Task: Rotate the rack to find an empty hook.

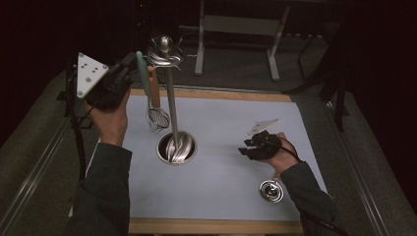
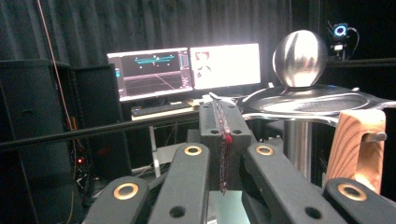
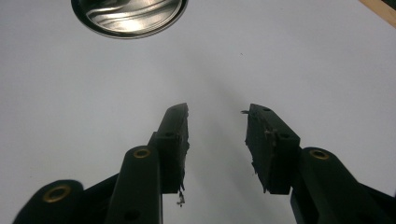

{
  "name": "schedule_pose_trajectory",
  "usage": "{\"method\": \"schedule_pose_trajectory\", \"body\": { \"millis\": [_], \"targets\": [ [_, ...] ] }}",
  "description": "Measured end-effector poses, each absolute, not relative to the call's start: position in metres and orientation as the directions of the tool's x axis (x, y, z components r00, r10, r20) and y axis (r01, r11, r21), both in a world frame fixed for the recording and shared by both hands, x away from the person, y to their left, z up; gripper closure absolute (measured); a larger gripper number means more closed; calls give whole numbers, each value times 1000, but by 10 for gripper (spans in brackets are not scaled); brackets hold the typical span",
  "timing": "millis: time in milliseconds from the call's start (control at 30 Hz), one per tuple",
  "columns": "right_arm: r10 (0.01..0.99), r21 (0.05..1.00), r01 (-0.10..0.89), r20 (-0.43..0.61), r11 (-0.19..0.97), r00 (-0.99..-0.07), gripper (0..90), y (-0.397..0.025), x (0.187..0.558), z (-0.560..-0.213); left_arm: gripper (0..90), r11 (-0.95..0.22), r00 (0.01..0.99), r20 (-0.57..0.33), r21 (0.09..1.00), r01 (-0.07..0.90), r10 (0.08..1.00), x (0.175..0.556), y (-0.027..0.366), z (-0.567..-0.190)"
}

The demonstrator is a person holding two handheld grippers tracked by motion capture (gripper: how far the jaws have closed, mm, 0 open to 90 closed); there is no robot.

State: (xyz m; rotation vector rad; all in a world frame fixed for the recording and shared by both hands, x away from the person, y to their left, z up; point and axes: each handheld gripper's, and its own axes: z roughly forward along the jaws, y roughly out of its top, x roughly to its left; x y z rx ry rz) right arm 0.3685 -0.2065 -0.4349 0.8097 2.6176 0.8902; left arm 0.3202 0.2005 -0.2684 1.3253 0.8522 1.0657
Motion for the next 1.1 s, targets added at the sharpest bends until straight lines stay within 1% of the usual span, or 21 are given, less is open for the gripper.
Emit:
{"method": "schedule_pose_trajectory", "body": {
  "millis": [233,433,633,700,833,1100],
  "targets": [
    [589,625,428,-63,652,-805,586,-211,369,-437,897,-57,317,87,993,-103,945,324,202,-267],
    [603,628,440,-59,641,-795,585,-218,369,-435,887,-75,329,106,992,-106,938,320,204,-269],
    [614,634,447,-57,631,-787,583,-225,368,-435,885,-77,325,106,992,-102,940,314,210,-276],
    [617,635,449,-56,629,-785,582,-226,367,-435,878,-65,326,95,993,-102,941,311,213,-280],
    [619,629,444,-76,638,-782,567,-229,364,-435,861,-85,323,108,993,-85,940,304,216,-294],
    [659,614,489,-68,619,-749,561,-241,359,-437,821,-84,316,83,996,-12,945,301,226,-333]
  ]
}}
